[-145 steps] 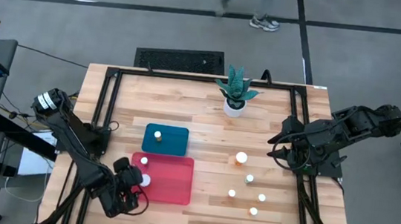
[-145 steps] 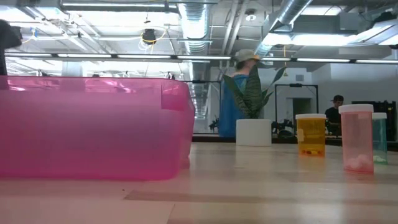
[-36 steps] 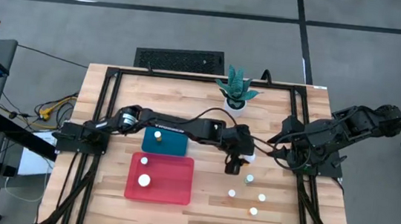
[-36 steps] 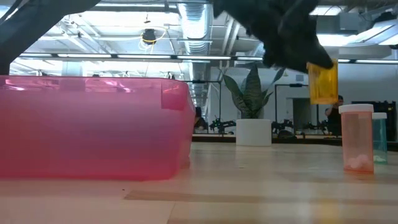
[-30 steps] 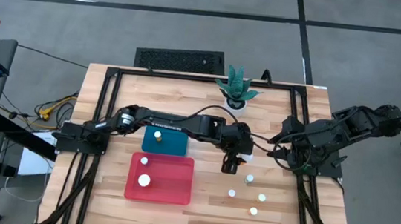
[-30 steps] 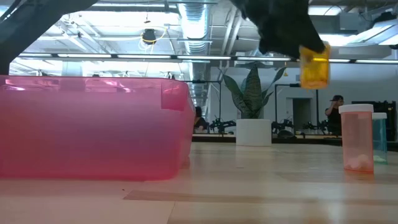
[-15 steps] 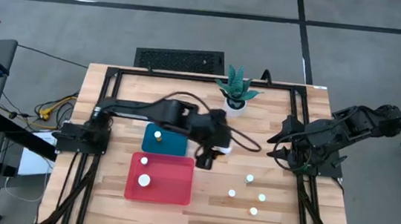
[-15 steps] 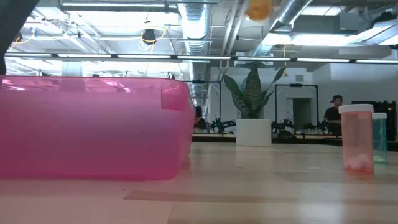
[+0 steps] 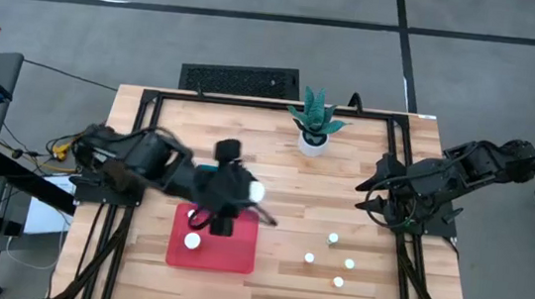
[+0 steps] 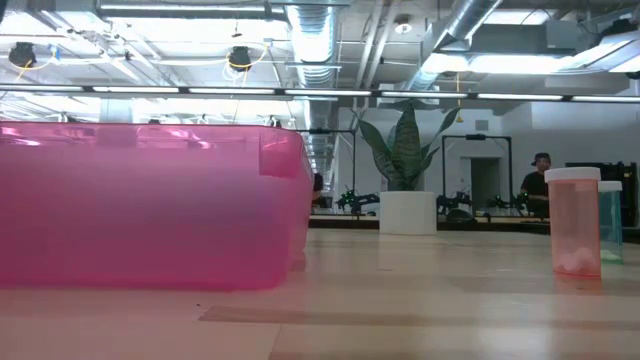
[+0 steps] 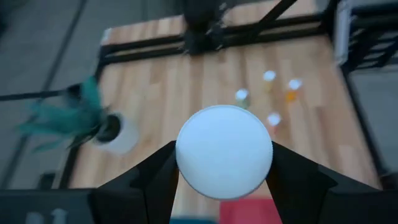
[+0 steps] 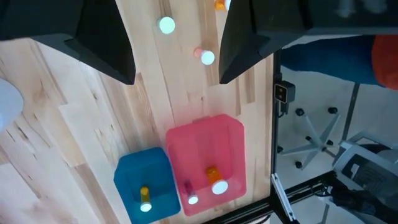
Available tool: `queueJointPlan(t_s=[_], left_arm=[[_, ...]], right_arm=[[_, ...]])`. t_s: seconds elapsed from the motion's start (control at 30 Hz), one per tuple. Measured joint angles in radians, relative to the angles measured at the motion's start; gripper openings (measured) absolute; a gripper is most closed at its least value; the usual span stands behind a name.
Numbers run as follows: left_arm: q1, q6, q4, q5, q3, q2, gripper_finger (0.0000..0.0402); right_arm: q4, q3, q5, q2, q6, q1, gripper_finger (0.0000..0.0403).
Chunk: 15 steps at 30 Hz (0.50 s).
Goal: Pick and place medicine bottles into bin by pill shape (circle, oval)
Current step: Put the large orange capsule bottle into the red bin
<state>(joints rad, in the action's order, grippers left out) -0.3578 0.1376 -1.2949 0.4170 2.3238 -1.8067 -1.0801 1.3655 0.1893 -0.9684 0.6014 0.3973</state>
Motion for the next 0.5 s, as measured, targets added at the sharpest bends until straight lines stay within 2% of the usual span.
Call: queueJointPlan(t_s=[0.2,0.37,0.5], left_arm=[[-0.121,0.165,-0.159,0.180,-0.001,0.018,0.0206],[-0.210,0.329,-0.225,0.316,-0.044,0.018,0.0206],[-0.253,0.458,-0.254,0.355,-0.100,0.016,0.0206]], right_arm=[[0.026,0.000,0.000,0.000,0.001,0.000,0.0240],[0.023,0.000,-0.003,0.000,0.000,0.000,0.0240],[0.021,0.000,-0.004,0.000,0.000,0.000,0.0240]])
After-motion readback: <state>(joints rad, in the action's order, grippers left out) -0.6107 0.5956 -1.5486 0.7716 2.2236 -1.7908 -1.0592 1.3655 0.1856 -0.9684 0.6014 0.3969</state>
